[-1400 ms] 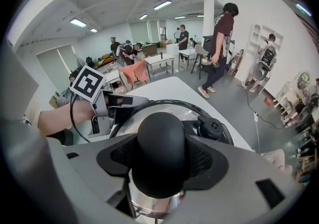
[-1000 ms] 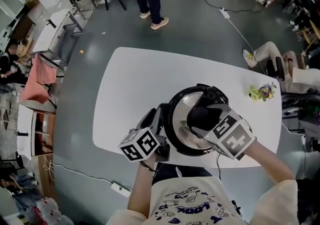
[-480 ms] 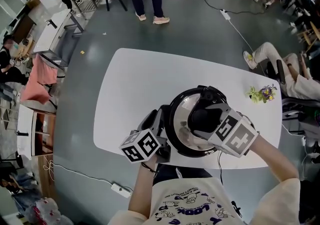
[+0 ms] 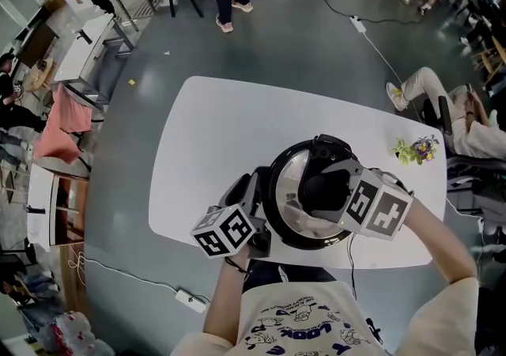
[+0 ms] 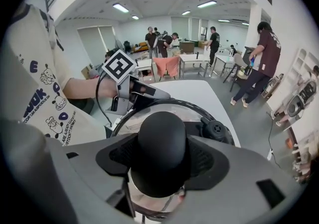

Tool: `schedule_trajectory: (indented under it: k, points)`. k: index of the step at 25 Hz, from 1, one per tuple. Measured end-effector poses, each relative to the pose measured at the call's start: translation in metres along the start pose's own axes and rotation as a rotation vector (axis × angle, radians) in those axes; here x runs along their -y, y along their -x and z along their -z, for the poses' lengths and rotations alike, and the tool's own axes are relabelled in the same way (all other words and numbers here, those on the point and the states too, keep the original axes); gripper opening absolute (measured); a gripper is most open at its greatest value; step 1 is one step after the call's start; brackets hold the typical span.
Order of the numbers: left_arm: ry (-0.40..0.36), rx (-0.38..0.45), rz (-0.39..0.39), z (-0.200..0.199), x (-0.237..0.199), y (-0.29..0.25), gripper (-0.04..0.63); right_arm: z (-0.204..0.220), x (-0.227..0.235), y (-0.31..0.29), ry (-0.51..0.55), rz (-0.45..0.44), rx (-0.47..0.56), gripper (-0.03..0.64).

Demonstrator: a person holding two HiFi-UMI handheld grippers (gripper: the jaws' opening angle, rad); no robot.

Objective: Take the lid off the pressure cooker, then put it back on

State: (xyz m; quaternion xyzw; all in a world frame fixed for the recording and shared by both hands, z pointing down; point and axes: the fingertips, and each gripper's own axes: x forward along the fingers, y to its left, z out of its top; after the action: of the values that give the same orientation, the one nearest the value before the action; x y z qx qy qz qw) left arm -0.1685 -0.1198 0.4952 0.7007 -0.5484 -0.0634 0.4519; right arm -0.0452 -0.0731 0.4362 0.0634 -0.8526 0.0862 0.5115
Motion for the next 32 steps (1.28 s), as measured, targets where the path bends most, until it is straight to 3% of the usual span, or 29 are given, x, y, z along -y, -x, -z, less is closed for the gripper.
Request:
schedule_trajectory:
  k: [6,16,26,29,32]
  points:
    - [-0.007,-0.001,0.000,0.001,0.001,0.002,0.110,0.000,-0.004,0.000,0.104,-0.053,0.000,0.310]
    - [-0.025,0.003,-0.008,0.001,0.001,0.001,0.112,0.001,-0.003,0.000,0.076,-0.033,0.005,0.308]
    - [-0.102,0.017,-0.036,-0.003,0.007,0.006,0.114,0.002,-0.004,0.007,0.053,-0.002,0.136,0.317]
    - [-0.143,0.035,-0.045,-0.011,0.011,0.012,0.115,-0.004,-0.002,0.013,0.029,0.037,0.206,0.404]
    - [-0.204,0.067,-0.056,-0.022,0.019,0.019,0.115,-0.012,-0.005,0.025,-0.008,0.054,0.313,0.411]
